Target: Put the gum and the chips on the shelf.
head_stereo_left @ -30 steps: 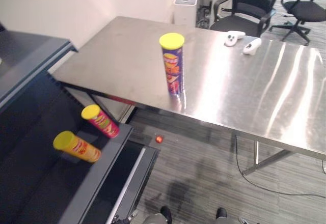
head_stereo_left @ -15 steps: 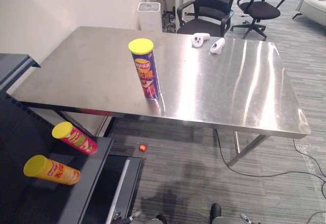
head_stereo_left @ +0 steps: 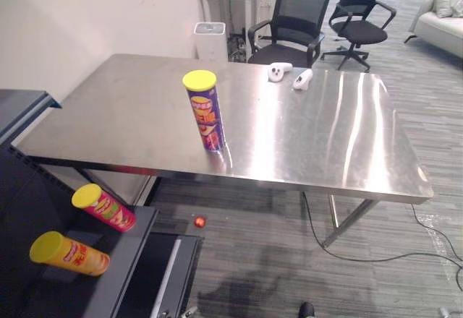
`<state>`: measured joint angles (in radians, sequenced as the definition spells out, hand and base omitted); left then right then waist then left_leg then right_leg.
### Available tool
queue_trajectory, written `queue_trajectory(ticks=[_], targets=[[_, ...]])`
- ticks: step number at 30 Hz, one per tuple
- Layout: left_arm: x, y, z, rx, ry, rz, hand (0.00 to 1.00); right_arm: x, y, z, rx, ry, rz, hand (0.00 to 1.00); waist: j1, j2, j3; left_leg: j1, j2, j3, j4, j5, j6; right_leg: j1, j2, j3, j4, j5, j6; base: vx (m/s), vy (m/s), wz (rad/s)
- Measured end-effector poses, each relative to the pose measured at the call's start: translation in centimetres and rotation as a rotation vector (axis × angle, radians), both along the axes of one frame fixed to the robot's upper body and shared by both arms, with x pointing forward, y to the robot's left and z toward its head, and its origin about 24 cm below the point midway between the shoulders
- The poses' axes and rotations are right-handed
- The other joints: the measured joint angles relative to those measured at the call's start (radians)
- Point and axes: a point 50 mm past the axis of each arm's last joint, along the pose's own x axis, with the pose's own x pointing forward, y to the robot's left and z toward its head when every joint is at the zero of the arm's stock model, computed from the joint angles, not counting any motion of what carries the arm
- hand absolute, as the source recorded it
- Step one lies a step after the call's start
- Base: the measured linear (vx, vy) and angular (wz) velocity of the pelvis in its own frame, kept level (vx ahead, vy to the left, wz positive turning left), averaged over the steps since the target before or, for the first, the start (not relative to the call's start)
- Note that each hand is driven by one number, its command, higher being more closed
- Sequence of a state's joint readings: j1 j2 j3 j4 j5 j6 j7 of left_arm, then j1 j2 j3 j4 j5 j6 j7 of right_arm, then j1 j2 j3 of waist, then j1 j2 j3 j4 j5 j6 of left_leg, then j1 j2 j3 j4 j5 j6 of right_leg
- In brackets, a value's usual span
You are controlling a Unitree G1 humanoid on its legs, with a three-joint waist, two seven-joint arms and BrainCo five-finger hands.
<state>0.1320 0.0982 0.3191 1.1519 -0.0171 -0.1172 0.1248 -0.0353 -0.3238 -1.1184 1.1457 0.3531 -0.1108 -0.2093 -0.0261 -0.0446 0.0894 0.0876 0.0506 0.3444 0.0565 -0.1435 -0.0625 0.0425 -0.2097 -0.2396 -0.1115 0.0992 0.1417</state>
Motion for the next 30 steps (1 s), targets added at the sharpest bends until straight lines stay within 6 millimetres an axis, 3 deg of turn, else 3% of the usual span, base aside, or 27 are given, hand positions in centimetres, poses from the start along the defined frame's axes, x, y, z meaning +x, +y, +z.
queue_trajectory(ticks=[2,4,8,11,13,15,18,21,25,30], targets=[[0.0,-0.2,0.0,-0.006,-0.001,0.000,0.00,0.4,-0.8,0.6,-0.024,-0.010,-0.009,0.00,-0.001,0.004,-0.010,0.000,-0.001,0.000,-0.001,0.000,0.000,0.000,-0.001,0.000,0.000,-0.004,-0.006,-0.03,-0.021,0.00],[-0.6,-0.4,-0.2,-0.015,0.016,0.004,0.00,2.4,-2.4,2.8,-0.122,-0.060,0.012,0.00,-0.005,0.007,-0.017,-0.001,-0.002,-0.001,0.000,-0.002,0.001,-0.001,-0.002,0.002,0.004,-0.004,-0.006,-0.02,-0.010,-0.02],[-1.2,-0.8,-0.3,-0.024,0.026,0.012,0.00,6.5,-7.2,12.9,-0.587,-0.127,0.103,0.00,-0.013,0.030,-0.031,-0.001,-0.006,-0.013,0.000,-0.003,0.002,-0.003,-0.005,0.002,0.000,-0.005,-0.008,-0.03,-0.016,0.00],[-1.7,-0.7,-0.3,-0.020,0.037,0.011,0.00,8.6,-8.0,17.3,-0.760,-0.188,0.084,0.00,-0.013,0.016,-0.041,-0.009,-0.002,-0.044,0.000,-0.001,0.003,-0.003,0.001,-0.013,0.000,-0.007,-0.010,-0.02,-0.042,0.12],[-1.8,-0.6,-0.3,-0.017,0.042,-0.002,0.00,10.3,-7.4,19.4,-0.854,-0.226,0.138,0.00,-0.015,0.014,-0.049,-0.015,-0.002,-0.061,0.000,0.002,0.005,-0.003,0.001,-0.025,0.000,-0.005,-0.007,-0.01,-0.034,0.14],[-1.6,-0.7,-0.2,-0.015,0.039,-0.011,0.00,12.9,-5.5,22.6,-0.988,-0.298,0.248,0.00,-0.011,0.016,-0.050,-0.021,-0.006,-0.076,0.000,0.004,0.008,-0.001,-0.001,-0.034,0.002,-0.004,-0.004,-0.02,-0.014,0.12],[-1.0,-0.7,-0.1,-0.001,0.021,-0.059,0.00,15.4,-2.8,25.8,-1.140,-0.395,0.386,0.00,0.003,0.011,-0.052,-0.039,-0.010,-0.106,-0.001,0.014,0.013,-0.001,-0.005,-0.060,0.005,-0.002,-0.003,-0.02,-0.012,0.27],[-1.0,-0.7,0.0,0.004,0.016,-0.068,0.00,18.0,-0.4,27.7,-1.208,-0.488,0.511,0.00,0.008,0.008,-0.052,-0.054,-0.014,-0.135,-0.001,0.022,0.014,0.002,-0.008,-0.088,0.005,-0.002,-0.002,-0.02,-0.016,0.28],[-1.1,-0.7,0.0,0.004,0.013,-0.070,0.00,20.1,2.3,27.9,-1.228,-0.536,0.688,0.00,0.035,0.005,-0.052,-0.057,-0.017,-0.144,-0.001,0.025,0.016,0.005,-0.010,-0.098,0.005,-0.002,-0.002,-0.02,-0.009,0.11],[-1.4,-0.7,0.0,-0.005,0.017,-0.072,0.00,21.7,5.0,27.0,-1.193,-0.579,0.862,0.00,0.037,0.000,-0.048,-0.069,-0.027,-0.170,-0.002,0.033,0.022,0.010,-0.018,-0.123,0.005,-0.002,-0.002,-0.02,-0.003,0.16]])
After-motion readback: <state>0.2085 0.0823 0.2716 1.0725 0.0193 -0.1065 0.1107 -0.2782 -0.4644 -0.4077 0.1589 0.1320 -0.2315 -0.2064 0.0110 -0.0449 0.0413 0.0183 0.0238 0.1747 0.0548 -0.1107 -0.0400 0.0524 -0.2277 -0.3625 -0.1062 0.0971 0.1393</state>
